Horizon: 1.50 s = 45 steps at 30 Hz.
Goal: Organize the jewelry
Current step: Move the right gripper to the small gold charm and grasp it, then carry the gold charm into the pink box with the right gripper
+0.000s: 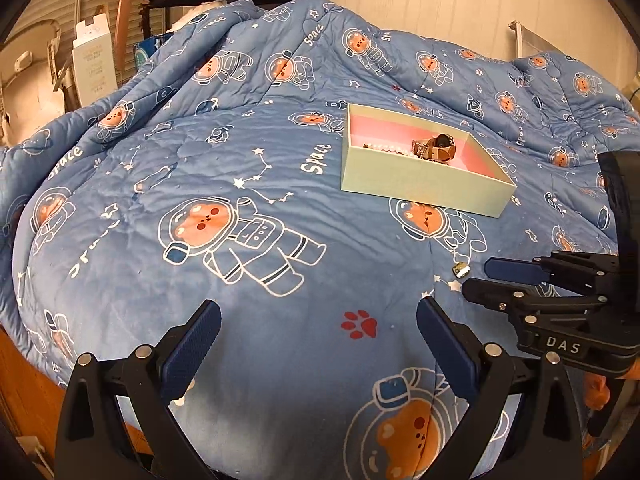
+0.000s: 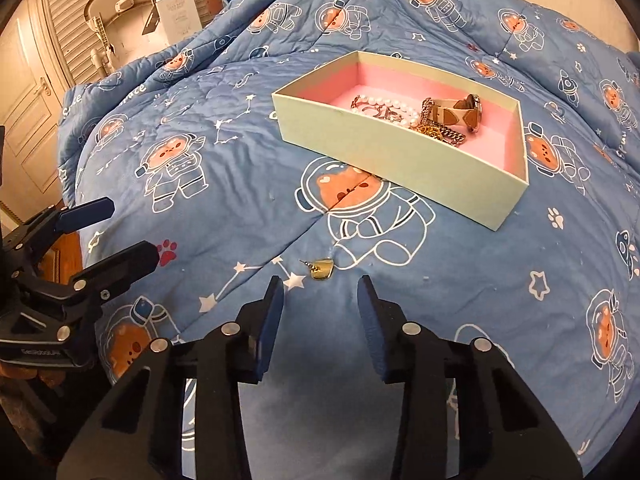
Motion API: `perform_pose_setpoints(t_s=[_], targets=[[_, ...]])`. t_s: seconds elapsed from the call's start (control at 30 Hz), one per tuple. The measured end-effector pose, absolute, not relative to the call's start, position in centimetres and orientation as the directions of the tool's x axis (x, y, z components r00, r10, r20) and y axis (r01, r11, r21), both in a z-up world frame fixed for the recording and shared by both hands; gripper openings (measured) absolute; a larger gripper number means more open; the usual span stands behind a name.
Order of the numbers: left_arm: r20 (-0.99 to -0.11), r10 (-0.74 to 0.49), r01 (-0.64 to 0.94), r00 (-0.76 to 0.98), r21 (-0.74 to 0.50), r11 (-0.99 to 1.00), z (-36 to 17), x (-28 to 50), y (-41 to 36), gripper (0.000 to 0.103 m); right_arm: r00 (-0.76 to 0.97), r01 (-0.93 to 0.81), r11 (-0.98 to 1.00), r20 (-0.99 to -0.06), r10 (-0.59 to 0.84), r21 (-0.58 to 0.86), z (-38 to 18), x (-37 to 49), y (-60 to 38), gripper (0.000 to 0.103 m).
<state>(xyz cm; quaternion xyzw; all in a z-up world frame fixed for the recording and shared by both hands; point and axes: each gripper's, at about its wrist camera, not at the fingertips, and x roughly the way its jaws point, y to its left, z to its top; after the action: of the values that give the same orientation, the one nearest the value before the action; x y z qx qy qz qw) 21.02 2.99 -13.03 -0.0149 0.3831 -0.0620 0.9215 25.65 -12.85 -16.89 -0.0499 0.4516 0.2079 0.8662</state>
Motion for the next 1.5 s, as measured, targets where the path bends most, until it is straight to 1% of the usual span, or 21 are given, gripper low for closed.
perform_pose_setpoints(t_s=[0.13,0.2,0.23,0.5,0.8,0.97,1.13,1.5], targets=[[-0.704,-0.134,0.101,0.697,-0.089,0.991,-13.2,20.7,3.1,0.096,0.508,-0.4,0.913,-0.809,0.295,0.082,-17.5,26.1,-12.0,0.037],[-0.703,-0.135,0.104,0.698,-0.086,0.991,-13.2,20.7,3.0,0.096,0.516,-0.401,0.914,-0.81,0.279,0.059,-17.6,26.2,-11.7,0.032],[-0.702,-0.136,0.106,0.699,-0.086,0.991,-13.2,20.7,2.9,0.096,0.518,-0.402,0.914,-0.811,0.274,0.052,-17.7,26.2,-11.5,0.031],[-0.704,-0.141,0.114,0.696,-0.086,0.99,-13.3,20.7,2.6,0.096,0.521,-0.396,0.917,-0.809,0.273,0.055,-17.9,26.5,-11.5,0.016],[-0.704,-0.144,0.112,0.695,-0.091,0.989,-13.2,20.8,2.6,0.096,0.504,-0.401,0.91,-0.806,0.31,0.1,-17.6,26.4,-12.2,0.016],[-0.701,-0.156,0.117,0.696,-0.103,0.988,-12.9,20.8,2.6,0.096,0.478,-0.401,0.901,-0.8,0.362,0.168,-16.7,26.4,-13.1,0.016],[-0.691,-0.161,0.136,0.705,-0.09,0.987,-12.2,21.1,2.0,0.096,0.466,-0.404,0.885,-0.781,0.415,0.229,-15.1,26.6,-14.1,0.016],[-0.677,-0.185,0.191,0.712,-0.067,0.979,-11.0,21.9,-0.1,0.096,0.523,-0.421,0.882,-0.739,0.425,0.209,-10.6,29.3,-15.8,0.016]])
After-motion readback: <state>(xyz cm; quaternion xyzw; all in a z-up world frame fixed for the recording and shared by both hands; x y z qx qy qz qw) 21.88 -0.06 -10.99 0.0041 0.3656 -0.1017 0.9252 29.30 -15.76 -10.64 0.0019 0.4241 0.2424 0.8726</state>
